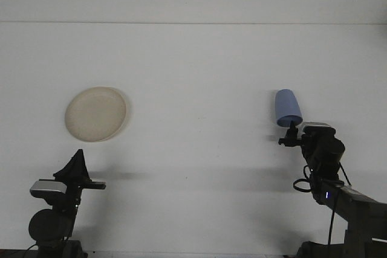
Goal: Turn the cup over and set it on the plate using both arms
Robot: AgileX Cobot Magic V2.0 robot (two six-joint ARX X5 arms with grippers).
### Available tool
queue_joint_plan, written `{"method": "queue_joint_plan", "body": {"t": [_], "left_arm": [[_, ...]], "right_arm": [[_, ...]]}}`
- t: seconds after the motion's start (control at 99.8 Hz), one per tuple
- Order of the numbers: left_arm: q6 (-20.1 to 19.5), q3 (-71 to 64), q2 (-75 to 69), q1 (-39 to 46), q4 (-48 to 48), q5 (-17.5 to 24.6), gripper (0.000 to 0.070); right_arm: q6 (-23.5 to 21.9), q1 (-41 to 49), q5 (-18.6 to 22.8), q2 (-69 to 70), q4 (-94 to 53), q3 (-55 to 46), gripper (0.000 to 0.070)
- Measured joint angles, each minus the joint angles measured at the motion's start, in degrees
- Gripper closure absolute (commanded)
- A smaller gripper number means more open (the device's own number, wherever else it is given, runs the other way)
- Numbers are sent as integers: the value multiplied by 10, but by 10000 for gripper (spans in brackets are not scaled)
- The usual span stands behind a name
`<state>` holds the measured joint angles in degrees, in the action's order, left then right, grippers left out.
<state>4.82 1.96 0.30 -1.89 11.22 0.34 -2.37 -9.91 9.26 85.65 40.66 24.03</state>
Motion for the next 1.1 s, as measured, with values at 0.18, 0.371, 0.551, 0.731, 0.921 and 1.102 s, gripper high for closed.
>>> {"method": "queue_joint_plan", "body": {"t": [0.18, 0.371, 0.551, 0.731, 0.921, 1.102], "left_arm": [[0, 0, 0, 0, 0, 0, 689], [0, 0, 0, 0, 0, 0, 689], [0, 0, 0, 0, 0, 0, 689], [0, 0, 0, 0, 0, 0, 689], [0, 0, 0, 0, 0, 0, 689], [0, 0, 0, 0, 0, 0, 689]], "right_arm": [[1, -2, 13, 48, 5, 47, 274], [5, -2, 28, 98, 8, 91, 309], [10, -2, 45, 132, 17, 103, 647], [12, -2, 64, 133, 36, 109, 700], [4, -2, 77, 114, 4, 110, 700], [-2, 23, 85, 27, -115, 110, 700]]}}
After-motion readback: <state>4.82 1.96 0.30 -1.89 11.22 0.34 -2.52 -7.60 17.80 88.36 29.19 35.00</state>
